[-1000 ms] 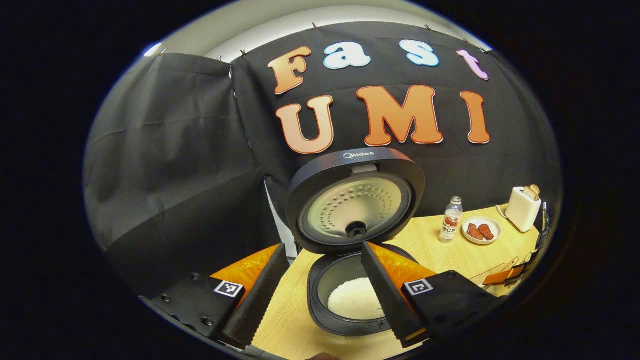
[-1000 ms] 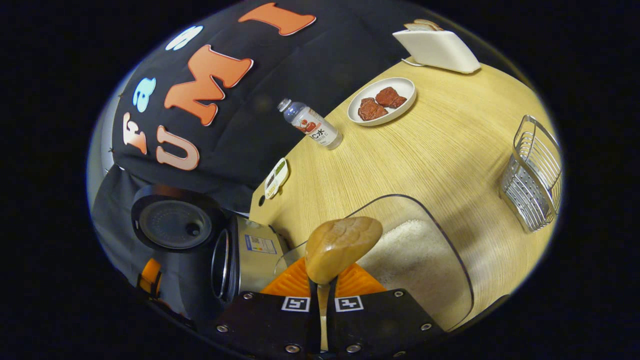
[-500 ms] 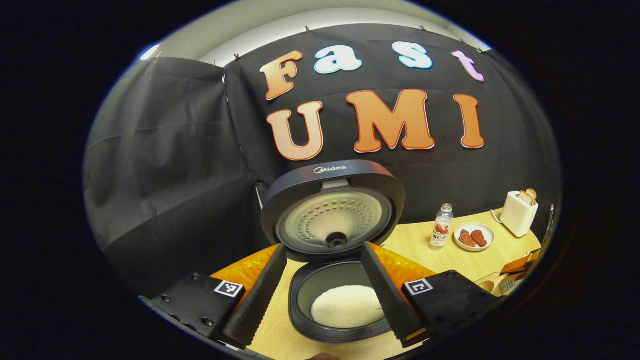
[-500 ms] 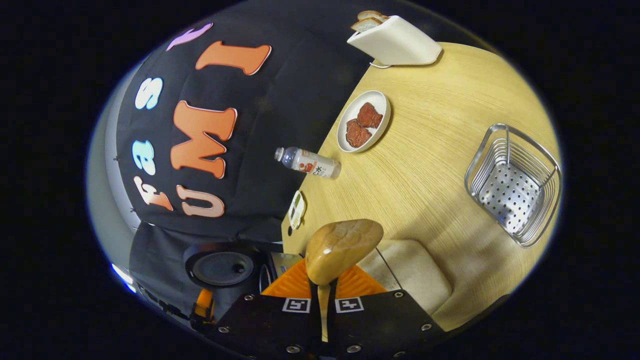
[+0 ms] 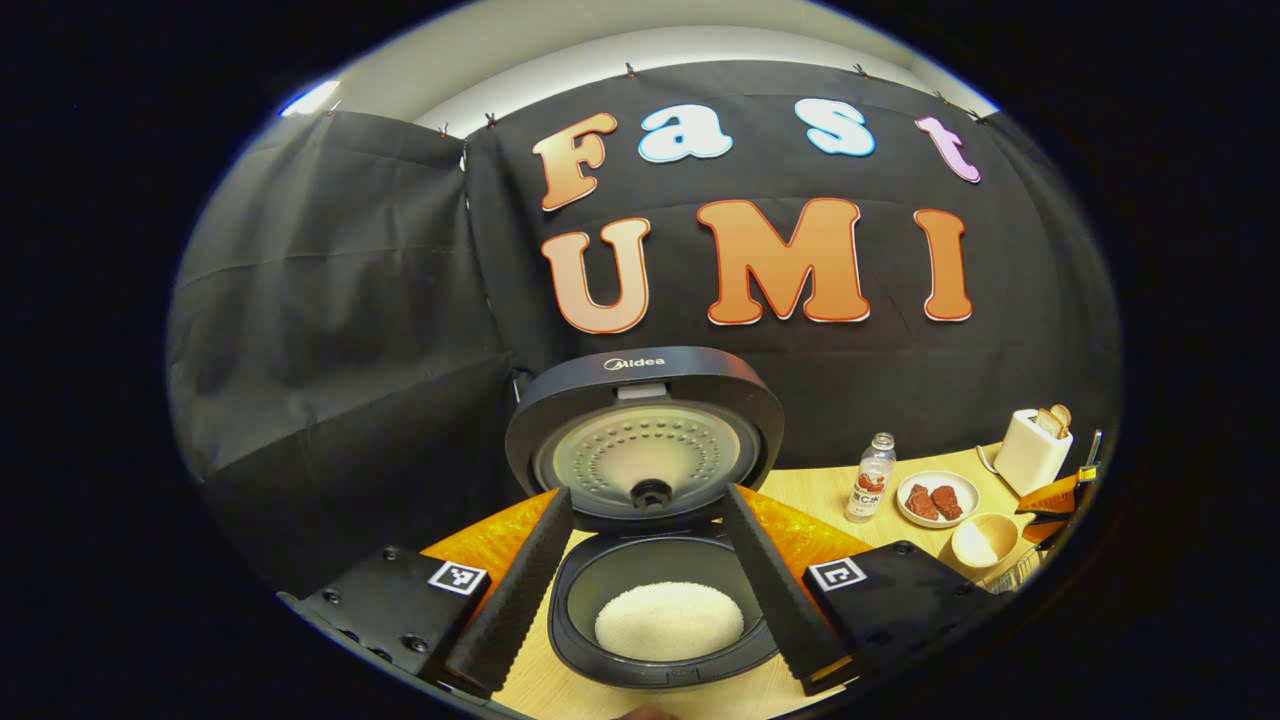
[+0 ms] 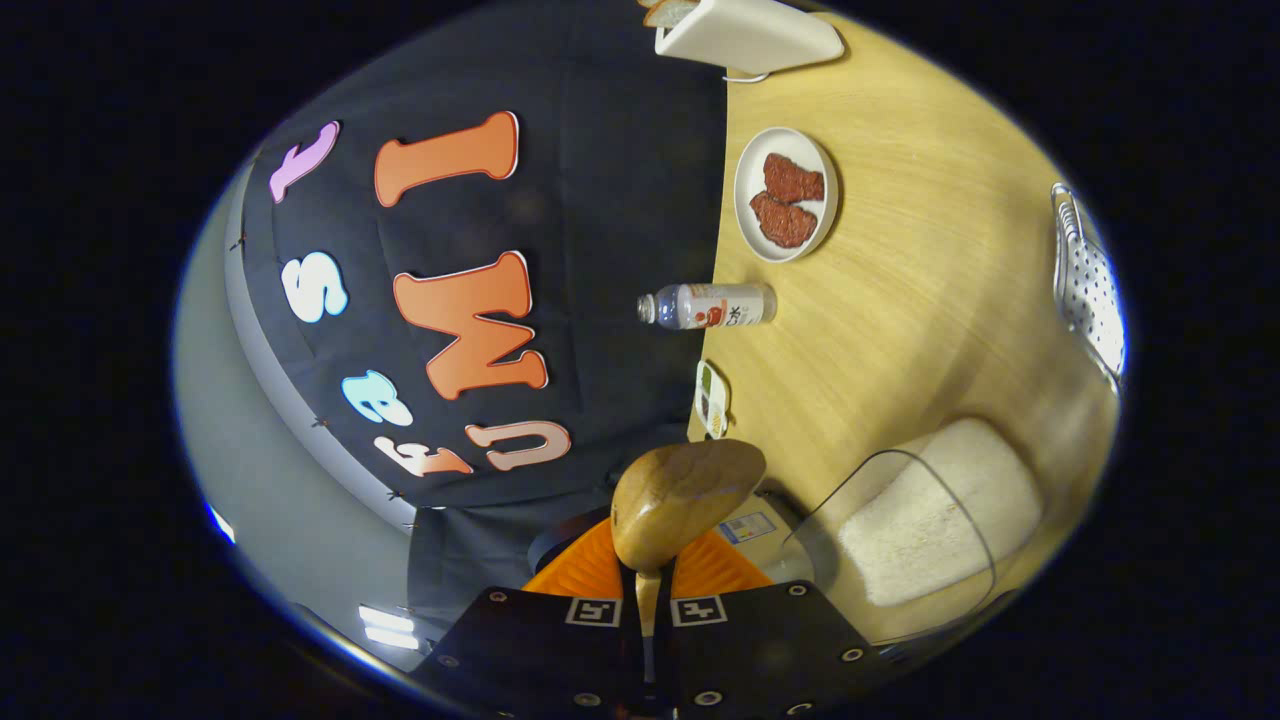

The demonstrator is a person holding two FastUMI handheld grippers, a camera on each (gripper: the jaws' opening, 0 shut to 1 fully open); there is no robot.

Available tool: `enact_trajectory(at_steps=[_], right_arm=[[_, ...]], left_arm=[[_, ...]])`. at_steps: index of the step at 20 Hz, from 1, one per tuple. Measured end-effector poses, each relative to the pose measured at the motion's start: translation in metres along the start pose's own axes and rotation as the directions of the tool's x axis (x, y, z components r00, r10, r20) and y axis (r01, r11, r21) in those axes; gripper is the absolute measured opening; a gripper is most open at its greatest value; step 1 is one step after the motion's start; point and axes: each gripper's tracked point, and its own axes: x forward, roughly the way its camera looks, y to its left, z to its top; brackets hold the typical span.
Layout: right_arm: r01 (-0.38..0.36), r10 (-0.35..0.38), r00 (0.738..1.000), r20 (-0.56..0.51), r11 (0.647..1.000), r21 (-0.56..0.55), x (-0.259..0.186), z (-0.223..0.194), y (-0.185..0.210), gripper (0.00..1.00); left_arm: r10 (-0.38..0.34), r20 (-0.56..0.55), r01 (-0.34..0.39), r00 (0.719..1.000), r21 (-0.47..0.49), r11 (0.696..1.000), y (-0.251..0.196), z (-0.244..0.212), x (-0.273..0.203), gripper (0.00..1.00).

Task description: Close the left gripper, press the button to open the rice cooker; take a wooden spoon from the chopstick holder with the right hand, scoop a spoonful of rice and pour it into the rice cooker, then put the wooden spoon back into the chopstick holder.

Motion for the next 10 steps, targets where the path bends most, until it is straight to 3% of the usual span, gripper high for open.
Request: enact_trajectory(at_steps=[2, 6, 10], right_arm=[[-0.023, 0.025, 0.999, -0.046, 0.999, 0.034, 0.015, -0.012, 0.013, 0.04], [-0.028, 0.03, 0.991, -0.132, 0.999, 0.02, 0.047, -0.042, 0.031, 0.04], [-0.012, 0.0, 0.983, -0.183, 0.998, -0.066, 0.079, -0.07, 0.048, 0.04]], left_arm=[[0.023, 0.005, -0.023, 1.0, -0.013, 1.0, 0.008, 0.001, -0.002, 0.96], [0.063, 0.024, -0.061, 0.998, -0.073, 0.995, 0.033, 0.005, -0.011, 1.0], [0.146, 0.018, -0.144, 0.989, -0.082, 0.986, 0.071, -0.001, -0.022, 1.0]])
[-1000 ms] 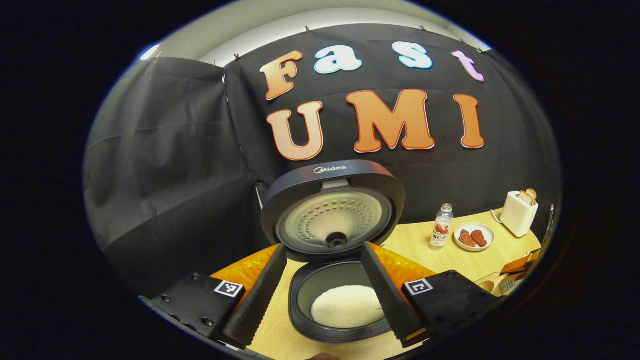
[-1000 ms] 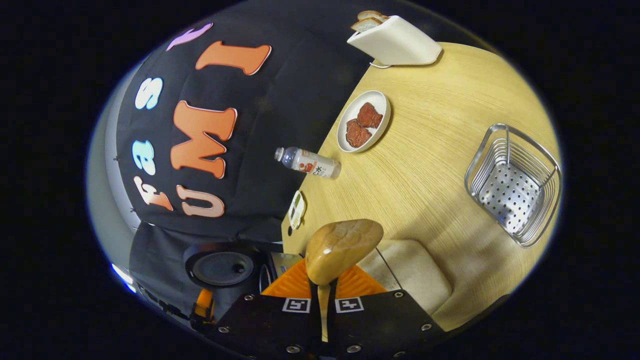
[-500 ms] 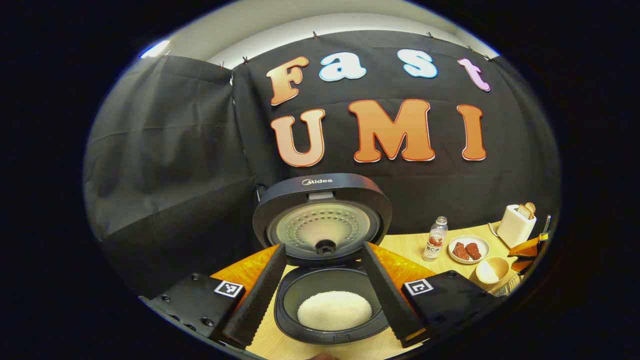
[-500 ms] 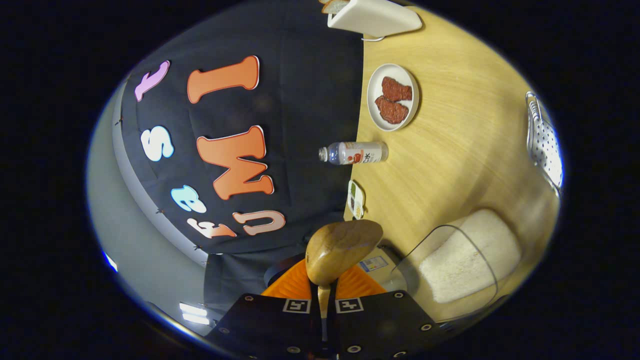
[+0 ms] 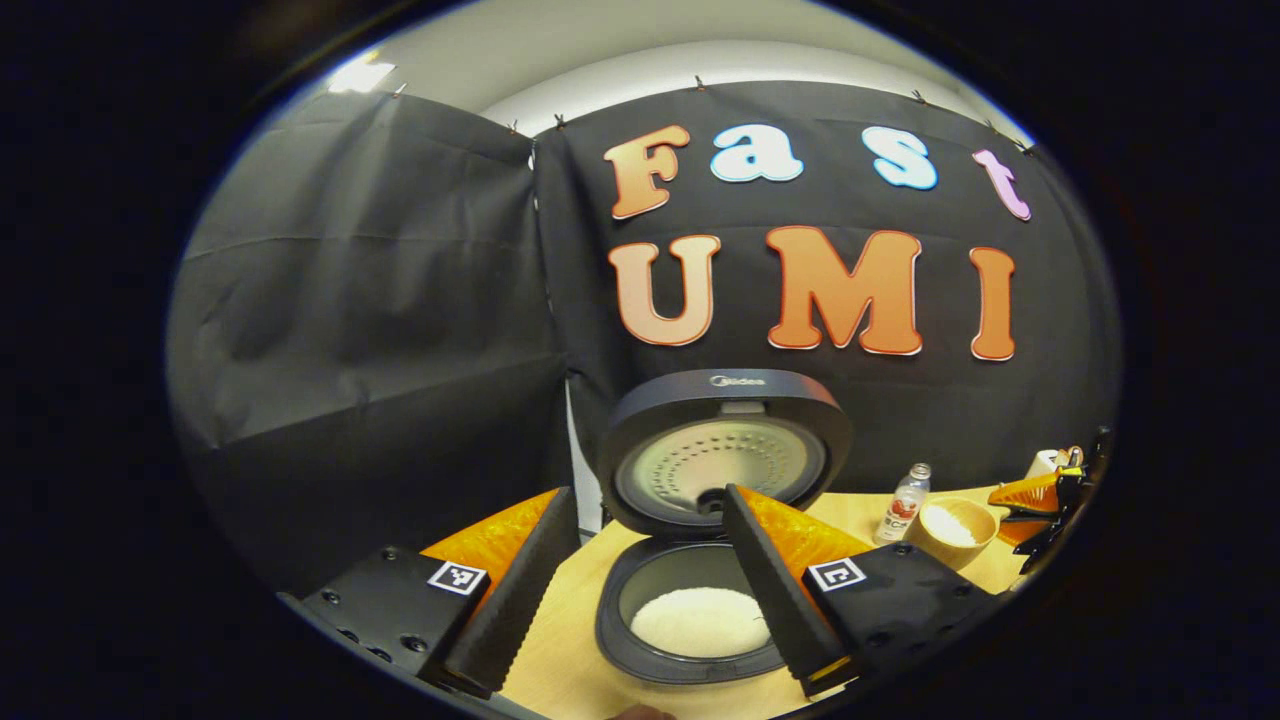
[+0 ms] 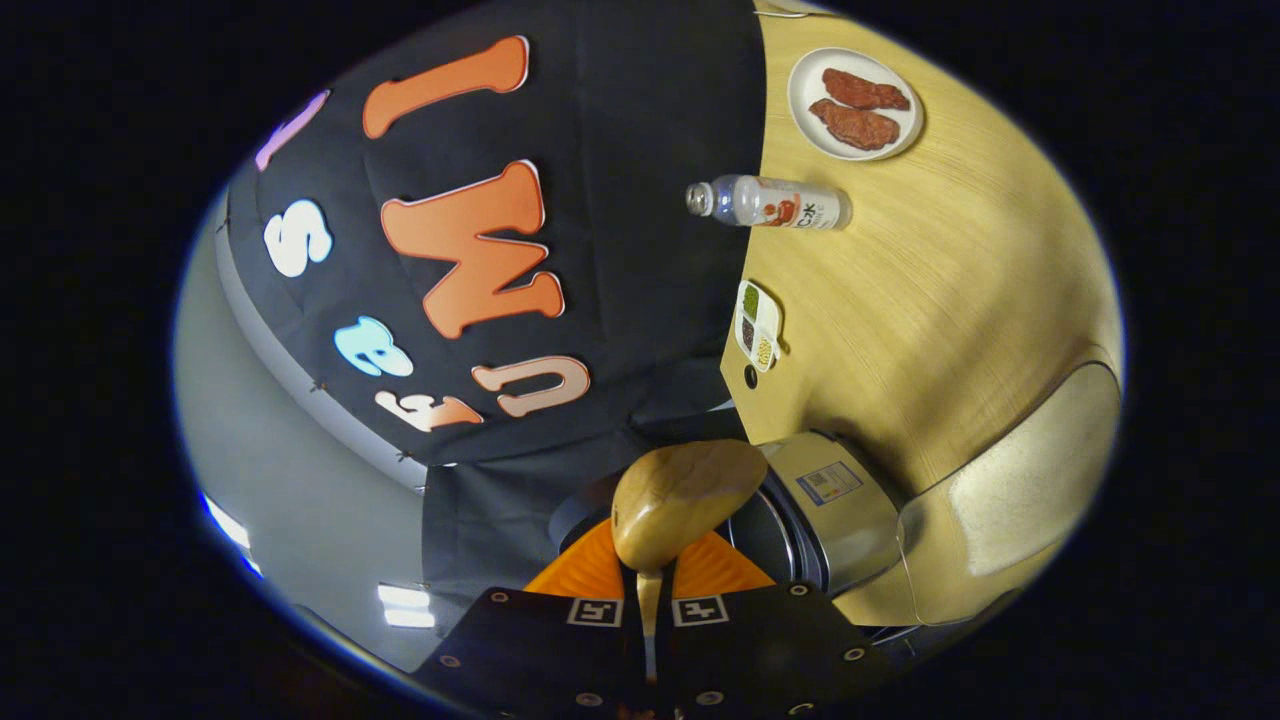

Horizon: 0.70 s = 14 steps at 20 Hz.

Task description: Close the left gripper, press the button to open the rice cooker; take a wooden spoon from the chopstick holder with the right hand, scoop a spoonful of rice and pour it into the rice cooker, then put the wooden spoon back into the chopstick holder.

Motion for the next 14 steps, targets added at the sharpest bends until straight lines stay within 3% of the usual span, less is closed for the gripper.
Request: enact_trajectory(at_steps=[1, 5, 8, 11, 14], right_arm=[[0.012, -0.012, 1.0, -0.006, 0.999, -0.041, 0.007, -0.005, 0.004, 0.04], [0.008, -0.012, 1.0, -0.029, 0.991, -0.135, 0.038, -0.018, 0.028, 0.04], [0.062, -0.067, 0.998, -0.009, 0.966, -0.249, 0.063, -0.026, 0.027, 0.04], [0.127, -0.127, 0.992, 0.025, 0.91, -0.396, 0.08, -0.037, 0.025, 0.04], [0.194, -0.185, 0.98, 0.072, 0.814, -0.547, 0.093, -0.045, 0.02, 0.04]], left_arm=[[0.019, -0.003, -0.018, 1.0, 0.009, 1.0, 0.009, -0.002, -0.002, 0.96], [0.055, -0.012, -0.055, 0.998, 0.015, 0.998, 0.034, -0.013, -0.007, 0.98], [0.079, -0.029, -0.079, 0.996, -0.004, 0.997, 0.051, -0.024, -0.01, 0.96], [0.107, -0.055, -0.108, 0.993, -0.022, 0.994, 0.07, -0.035, -0.01, 1.0], [0.141, -0.079, -0.142, 0.987, -0.005, 0.99, 0.088, -0.049, -0.011, 0.96]])
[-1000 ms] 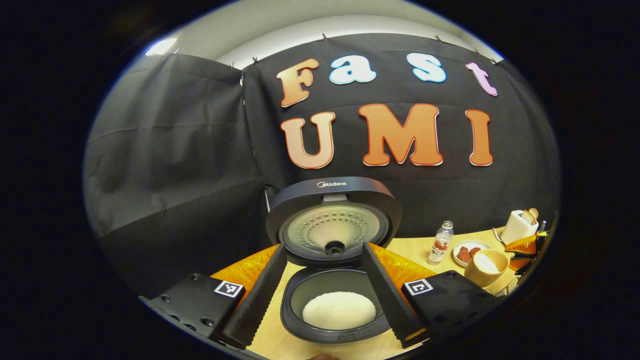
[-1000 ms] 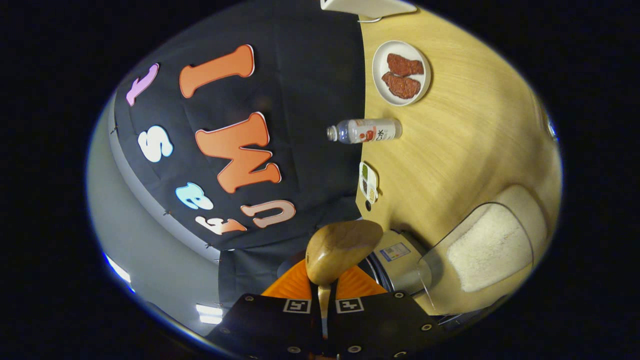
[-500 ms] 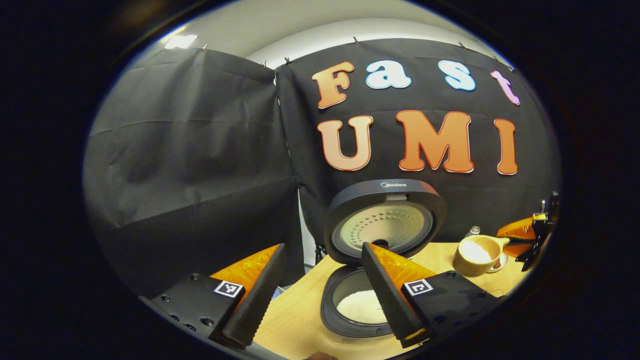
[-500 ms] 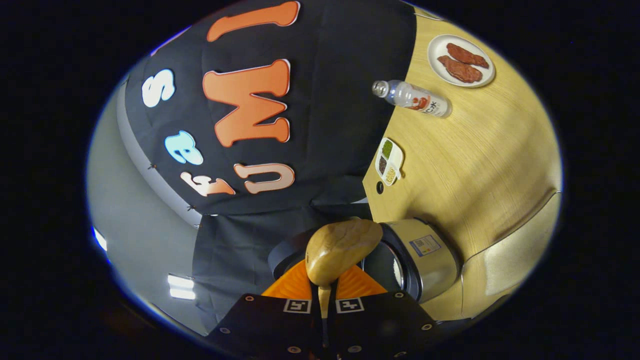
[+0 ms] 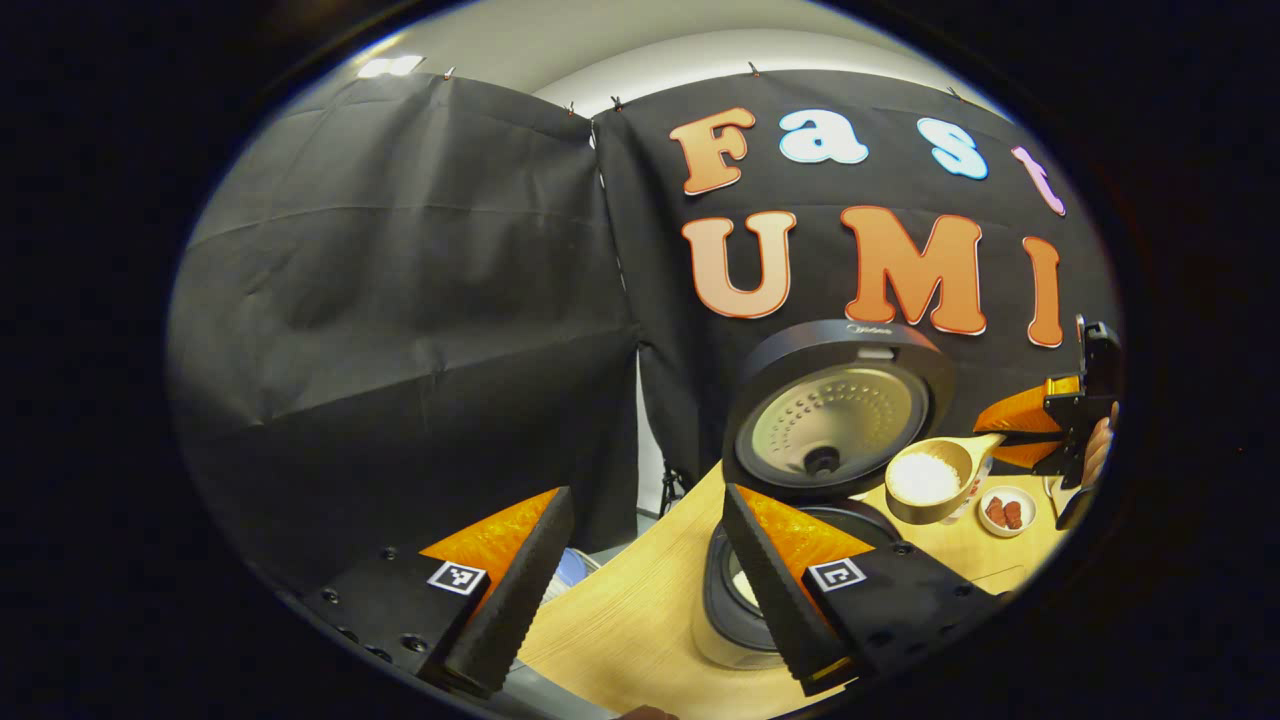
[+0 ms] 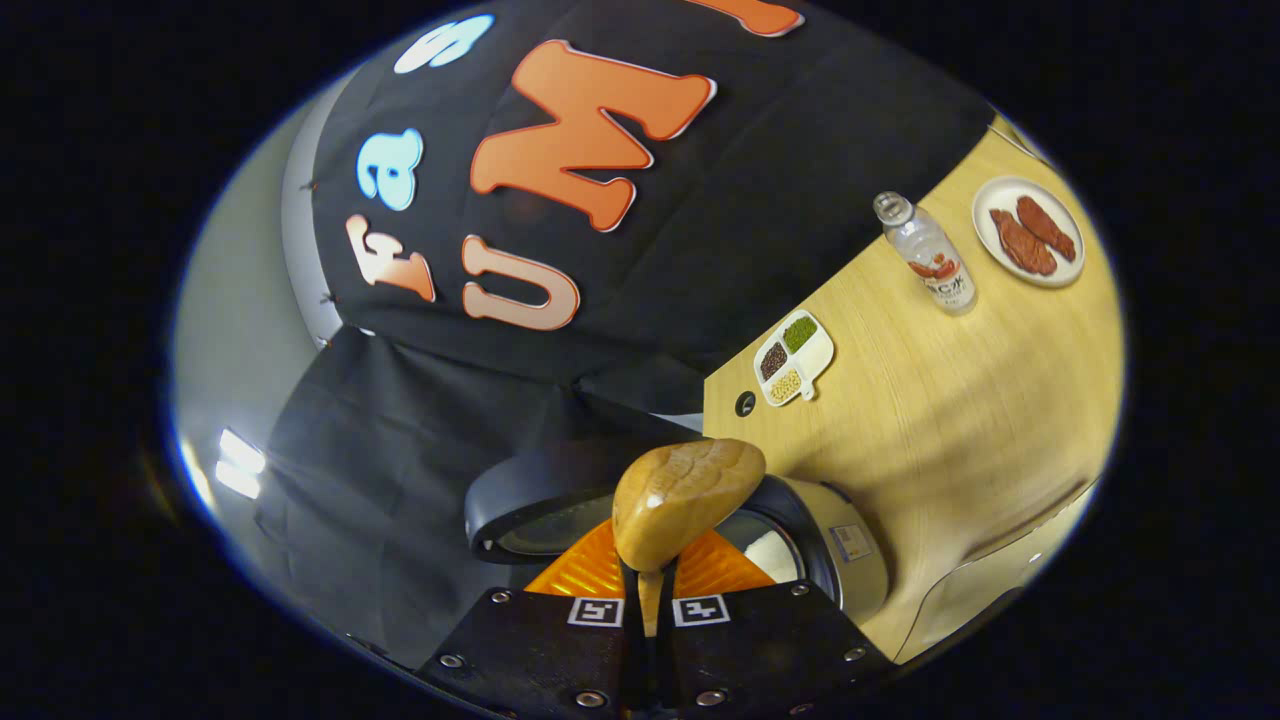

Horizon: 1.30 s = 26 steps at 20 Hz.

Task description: Close the left gripper, press the button to open the rice cooker; take a wooden spoon from the chopstick holder with the right hand, scoop a spoonful of rice and pour it into the rice cooker, then put the wooden spoon back into the chopstick holder.

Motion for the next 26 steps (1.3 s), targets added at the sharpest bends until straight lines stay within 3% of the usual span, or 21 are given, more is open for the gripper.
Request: enact_trajectory(at_steps=[1, 5, 11, 14, 15, 19, 20, 26], right_arm=[[0.011, -0.011, 1.0, 0.006, 0.999, -0.052, 0.002, -0.001, 0.003, 0.04], [0.047, -0.038, 0.998, 0.045, 0.976, -0.213, 0.007, -0.002, 0.012, 0.04], [0.101, -0.053, 0.992, 0.118, 0.888, -0.45, 0.009, -0.002, 0.02, 0.04], [0.111, -0.06, 0.992, 0.115, 0.851, -0.513, 0.012, -0.006, 0.022, 0.04], [0.106, -0.054, 0.992, 0.113, 0.845, -0.524, 0.013, -0.007, 0.025, 0.04], [0.105, -0.046, 0.992, 0.12, 0.821, -0.561, 0.013, -0.008, 0.031, 0.04], [0.105, -0.041, 0.992, 0.123, 0.808, -0.58, 0.013, -0.007, 0.032, 0.04], [0.105, -0.002, 0.99, 0.144, 0.695, -0.711, 0.012, -0.01, 0.047, 0.04]], left_arm=[[0.012, -0.007, -0.012, 1.0, 0.004, 1.0, 0.004, -0.003, 0.0, 1.0], [0.028, -0.033, -0.028, 0.999, 0.004, 1.0, 0.017, -0.014, -0.002, 0.96], [0.032, -0.041, -0.031, 0.999, 0.005, 0.999, 0.025, -0.017, -0.003, 1.0], [0.03, -0.041, -0.029, 0.999, 0.009, 1.0, 0.026, -0.017, -0.004, 0.96], [0.033, -0.036, -0.032, 0.999, 0.019, 0.999, 0.025, -0.016, -0.003, 1.0], [0.029, -0.036, -0.028, 0.999, 0.034, 0.999, 0.024, -0.018, -0.005, 0.96], [0.029, -0.039, -0.028, 0.999, 0.032, 0.999, 0.025, -0.02, -0.006, 1.0], [0.034, -0.048, -0.033, 0.998, 0.019, 0.999, 0.025, -0.021, -0.005, 0.96]])
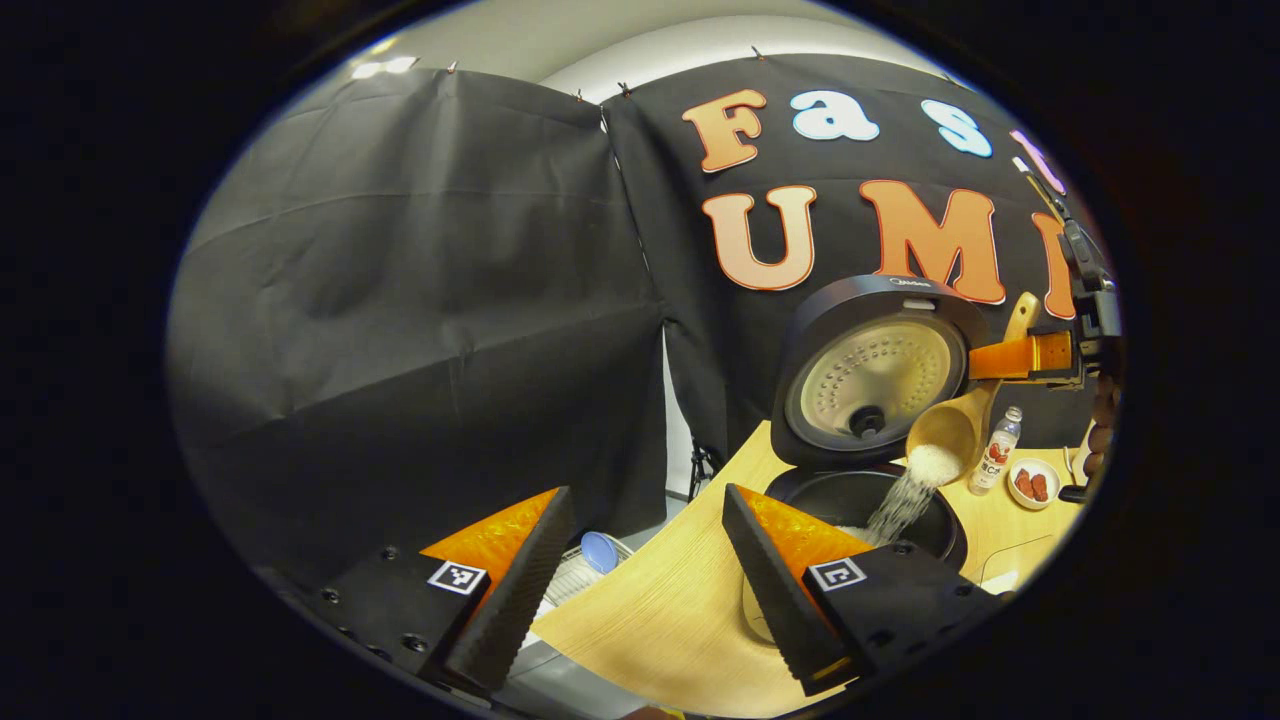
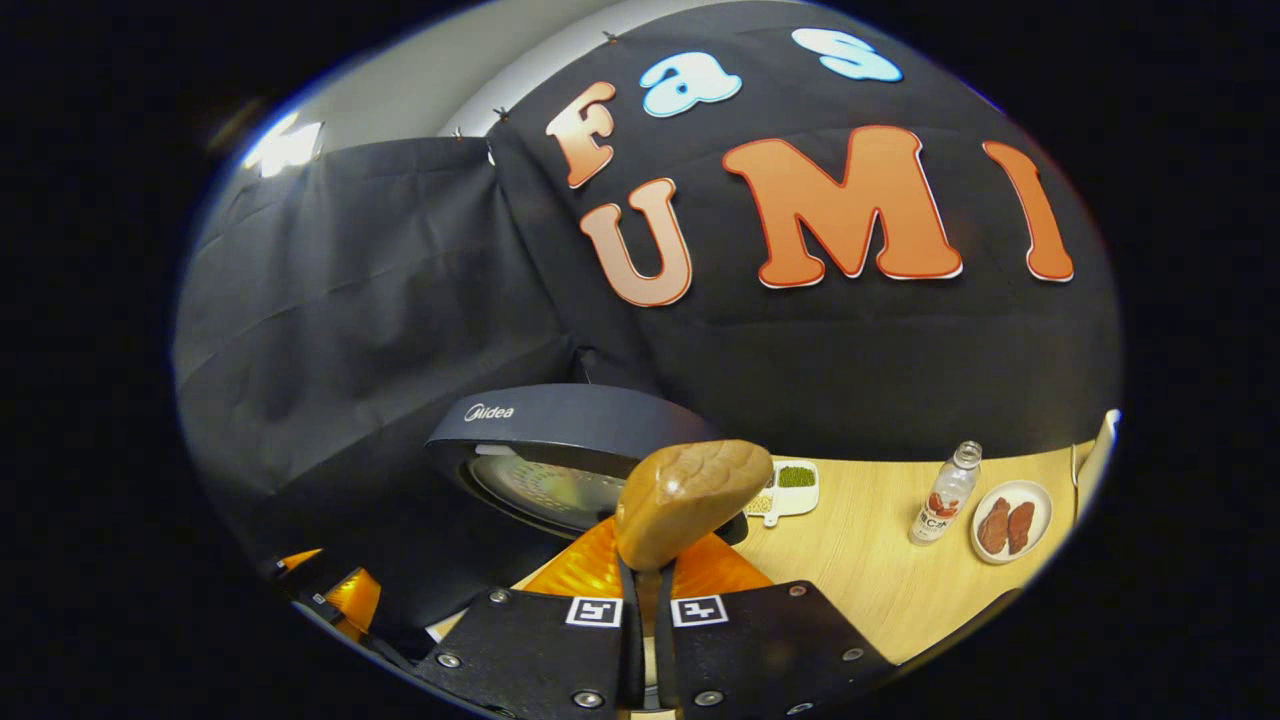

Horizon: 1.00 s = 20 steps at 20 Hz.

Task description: Close the left gripper, press the button to open the rice cooker; take a wooden spoon from the chopstick holder with the right hand, scoop a spoonful of rice and pour it into the rice cooker, then put the wooden spoon back into the chopstick holder.

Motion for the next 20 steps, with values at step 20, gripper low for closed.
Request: enact_trajectory(at_steps=[20], right_arm=[[-0.056, 0.118, 0.986, 0.122, 0.905, -0.422, -0.026, 0.013, 0.046, 0.04]], left_arm=[[0.01, -0.015, -0.011, 1.0, -0.012, 1.0, -0.002, -0.006, -0.001, 0.96]])
